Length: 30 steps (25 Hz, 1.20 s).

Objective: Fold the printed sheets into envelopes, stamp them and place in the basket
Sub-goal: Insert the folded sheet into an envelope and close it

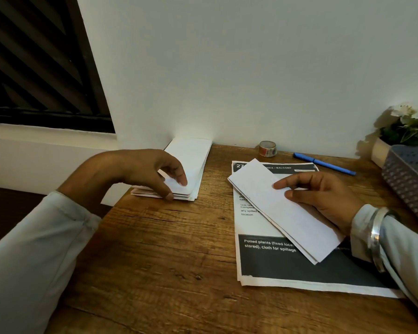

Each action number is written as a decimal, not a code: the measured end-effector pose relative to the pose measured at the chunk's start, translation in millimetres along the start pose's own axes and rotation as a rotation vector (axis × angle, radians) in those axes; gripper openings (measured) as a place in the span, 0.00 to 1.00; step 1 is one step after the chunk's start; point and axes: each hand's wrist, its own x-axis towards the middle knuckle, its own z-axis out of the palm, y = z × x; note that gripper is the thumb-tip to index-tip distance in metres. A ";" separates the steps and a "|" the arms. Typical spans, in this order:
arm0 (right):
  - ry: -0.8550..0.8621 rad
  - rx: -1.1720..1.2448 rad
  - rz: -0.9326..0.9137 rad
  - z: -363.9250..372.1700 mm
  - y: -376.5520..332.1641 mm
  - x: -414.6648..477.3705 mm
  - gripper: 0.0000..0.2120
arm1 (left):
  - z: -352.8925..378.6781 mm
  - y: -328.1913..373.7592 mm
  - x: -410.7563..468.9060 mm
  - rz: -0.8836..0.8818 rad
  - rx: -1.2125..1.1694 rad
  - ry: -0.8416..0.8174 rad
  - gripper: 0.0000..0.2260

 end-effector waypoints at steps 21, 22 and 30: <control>0.077 0.180 0.029 1.6 1.5 2.0 0.13 | 50.7 38.0 28.2 0.320 -0.070 0.618 0.11; 0.090 0.219 0.034 1.0 2.5 2.3 0.13 | 57.7 44.5 32.6 0.303 -0.066 0.625 0.10; 0.151 0.364 0.046 -3.3 3.0 4.8 0.13 | 81.8 66.2 55.5 0.305 0.081 0.623 0.18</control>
